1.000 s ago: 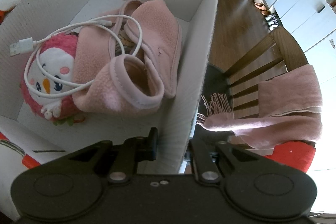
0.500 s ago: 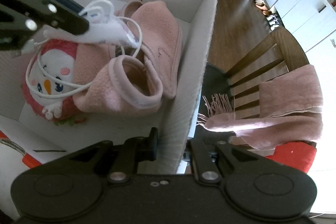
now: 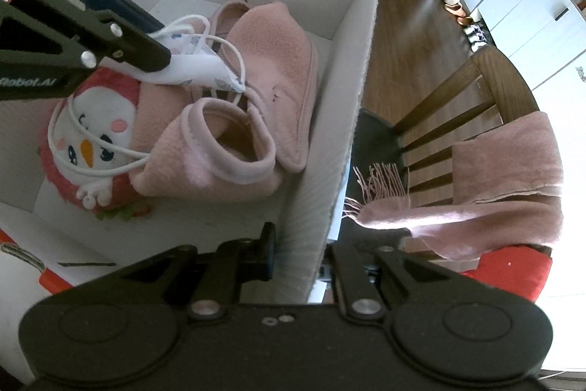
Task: Organize objects
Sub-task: 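Carry the face mask with the left gripper into the box and release, then move the left gripper back over the black dotted glove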
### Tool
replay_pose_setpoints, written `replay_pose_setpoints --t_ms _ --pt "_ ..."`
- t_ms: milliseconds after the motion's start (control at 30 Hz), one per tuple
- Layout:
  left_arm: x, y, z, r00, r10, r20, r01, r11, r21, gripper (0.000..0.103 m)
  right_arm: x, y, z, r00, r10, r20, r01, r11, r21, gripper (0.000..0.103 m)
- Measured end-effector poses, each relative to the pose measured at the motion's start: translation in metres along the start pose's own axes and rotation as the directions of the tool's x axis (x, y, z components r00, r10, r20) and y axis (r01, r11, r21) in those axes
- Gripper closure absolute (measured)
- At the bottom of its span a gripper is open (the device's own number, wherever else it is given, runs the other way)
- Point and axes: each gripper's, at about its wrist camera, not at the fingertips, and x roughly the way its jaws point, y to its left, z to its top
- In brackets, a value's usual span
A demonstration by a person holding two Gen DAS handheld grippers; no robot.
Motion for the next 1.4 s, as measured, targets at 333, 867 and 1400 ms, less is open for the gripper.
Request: replay_pose_setpoints --t_ms 333,867,1400 --pt "-0.021 -0.001 -0.017 0.999 -0.019 0.049 0.019 1.0 -0.016 0.033 -0.001 -0.002 0.001 1.0 -0.004 -0.001 0.004 1.0 0.001 0.093" --pt "-0.099 0.022 -0.064 0.98 0.033 0.194 0.002 0.984 -0.178 0.029 -0.013 -0.008 0.001 1.0 0.0 0.019 -0.001 1.0 0.023 0.094" --pt "-0.159 0.078 -0.191 0.952 0.274 0.139 -0.175 0.855 -0.488 0.023 -0.019 -0.012 0.005 1.0 0.01 0.024 -0.012 0.998 0.063 0.096"
